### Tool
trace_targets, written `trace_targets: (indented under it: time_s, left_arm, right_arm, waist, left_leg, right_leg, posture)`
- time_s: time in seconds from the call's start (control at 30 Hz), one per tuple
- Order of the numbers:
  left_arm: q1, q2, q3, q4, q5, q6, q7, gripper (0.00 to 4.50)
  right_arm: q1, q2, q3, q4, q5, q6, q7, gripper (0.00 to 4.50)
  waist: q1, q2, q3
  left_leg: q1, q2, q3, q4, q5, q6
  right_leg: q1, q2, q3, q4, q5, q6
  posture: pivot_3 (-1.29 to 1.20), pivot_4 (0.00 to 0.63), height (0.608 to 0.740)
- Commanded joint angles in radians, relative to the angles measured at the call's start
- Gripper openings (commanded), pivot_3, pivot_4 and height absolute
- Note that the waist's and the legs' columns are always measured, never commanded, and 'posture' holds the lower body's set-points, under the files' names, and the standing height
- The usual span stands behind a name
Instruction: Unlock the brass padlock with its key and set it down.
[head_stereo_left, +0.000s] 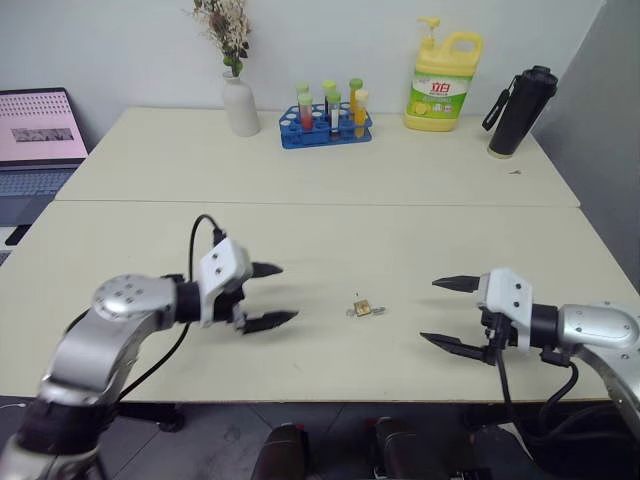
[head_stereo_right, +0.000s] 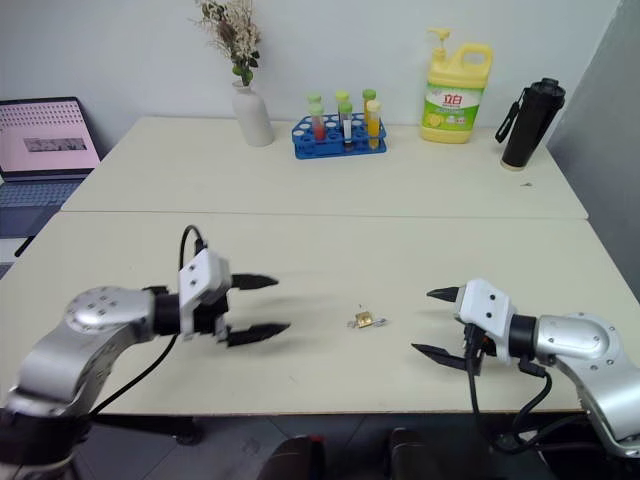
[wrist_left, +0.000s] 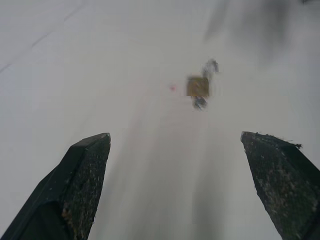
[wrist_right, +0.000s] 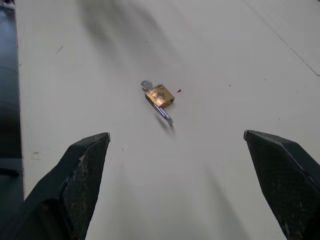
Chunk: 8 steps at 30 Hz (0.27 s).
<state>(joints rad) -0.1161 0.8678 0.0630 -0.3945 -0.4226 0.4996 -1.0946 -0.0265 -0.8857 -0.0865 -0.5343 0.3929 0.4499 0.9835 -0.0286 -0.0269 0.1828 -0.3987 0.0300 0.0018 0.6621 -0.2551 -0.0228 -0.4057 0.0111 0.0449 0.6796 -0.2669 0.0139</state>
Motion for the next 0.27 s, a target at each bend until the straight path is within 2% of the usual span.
trace_targets:
  time_s: [0.03, 0.27]
  left_arm:
    - [0.042, 0.007, 0.051, -0.091, -0.050, -0.003, -0.003, 4.38]
    - [0.064, 0.011, 0.031, -0.132, -0.058, -0.004, 0.013, 4.38]
  right_arm:
    - [-0.002, -0.037, -0.048, 0.017, 0.037, -0.012, 0.056, 4.50]
    - [-0.018, -0.042, -0.019, 0.051, 0.028, -0.038, 0.085, 4.50]
  waist:
    - [0.008, -0.001, 0.000]
    - [0.012, -0.001, 0.000]
  left_leg:
    - [0.000, -0.001, 0.000, 0.000, 0.000, 0.000]
    - [0.000, 0.000, -0.001, 0.001, 0.000, 0.000]
  right_leg:
    - [0.000, -0.001, -0.001, 0.000, 0.000, 0.000]
    - [0.000, 0.001, -0.001, 0.000, 0.000, 0.000]
  posture:
    - [0.00, 0.150, 0.740]
    - [0.00, 0.150, 0.740]
